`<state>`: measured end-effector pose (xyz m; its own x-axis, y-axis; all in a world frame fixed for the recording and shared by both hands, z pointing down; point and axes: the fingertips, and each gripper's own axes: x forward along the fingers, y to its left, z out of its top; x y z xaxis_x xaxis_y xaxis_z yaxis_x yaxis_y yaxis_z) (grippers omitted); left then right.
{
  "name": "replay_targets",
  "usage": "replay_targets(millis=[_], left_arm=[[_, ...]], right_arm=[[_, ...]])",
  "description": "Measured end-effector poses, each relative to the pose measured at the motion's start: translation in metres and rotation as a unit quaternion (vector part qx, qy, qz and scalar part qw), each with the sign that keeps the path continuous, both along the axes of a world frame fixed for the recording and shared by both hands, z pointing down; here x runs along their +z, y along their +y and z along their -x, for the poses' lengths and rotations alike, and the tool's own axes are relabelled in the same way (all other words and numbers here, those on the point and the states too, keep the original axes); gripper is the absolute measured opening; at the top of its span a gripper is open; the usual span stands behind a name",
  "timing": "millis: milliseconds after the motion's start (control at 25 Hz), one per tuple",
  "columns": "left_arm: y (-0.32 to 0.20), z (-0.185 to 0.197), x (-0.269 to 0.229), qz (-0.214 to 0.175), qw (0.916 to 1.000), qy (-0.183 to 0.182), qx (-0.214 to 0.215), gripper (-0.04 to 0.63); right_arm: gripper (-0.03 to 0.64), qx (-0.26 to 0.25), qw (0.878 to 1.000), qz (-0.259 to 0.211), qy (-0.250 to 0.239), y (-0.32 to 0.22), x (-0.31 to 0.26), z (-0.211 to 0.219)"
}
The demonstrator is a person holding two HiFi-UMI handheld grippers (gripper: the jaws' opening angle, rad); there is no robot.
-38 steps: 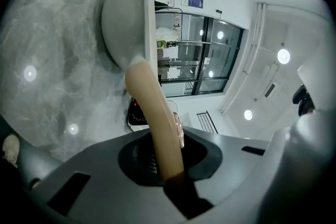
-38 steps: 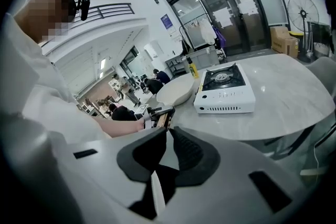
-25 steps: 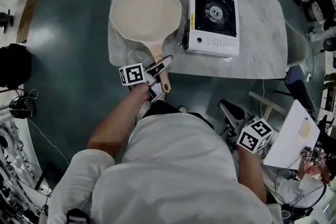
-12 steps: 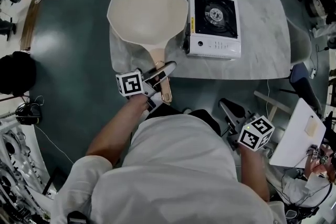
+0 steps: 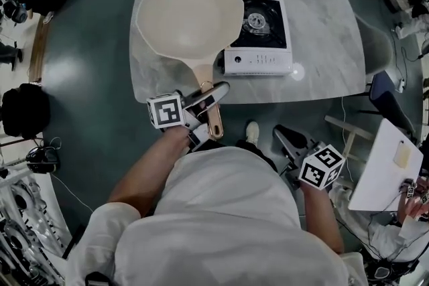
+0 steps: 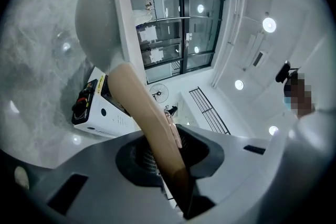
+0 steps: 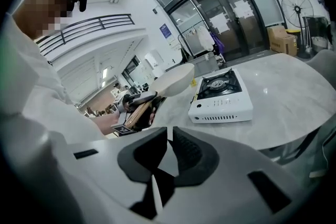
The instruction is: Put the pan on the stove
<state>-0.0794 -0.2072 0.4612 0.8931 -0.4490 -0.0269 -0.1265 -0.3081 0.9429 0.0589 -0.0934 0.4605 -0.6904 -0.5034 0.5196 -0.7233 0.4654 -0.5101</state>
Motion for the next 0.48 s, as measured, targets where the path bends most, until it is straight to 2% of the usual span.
replay_targets(millis=[80, 320, 480], left_arm=[[-0.003, -0.015, -0.005, -0.005, 0.9999, -0.002, 0.010, 0.089], [-0.012, -0.075, -0.021, 0.001, 0.9991, 0.030, 0.031, 0.095], [-0.023, -0.116, -0.021, 0.001, 0.9990, 0.029, 0.033, 0.097]], right_arm=[[0.041, 0.003, 1.000, -0.004, -0.004, -0.001, -0.002, -0.014], [0.040, 0.020, 1.000, -0.009, -0.008, -0.004, -0.001, -0.069], [0.040, 0.027, 1.000, -0.013, -0.010, -0.007, -0.005, -0.103]])
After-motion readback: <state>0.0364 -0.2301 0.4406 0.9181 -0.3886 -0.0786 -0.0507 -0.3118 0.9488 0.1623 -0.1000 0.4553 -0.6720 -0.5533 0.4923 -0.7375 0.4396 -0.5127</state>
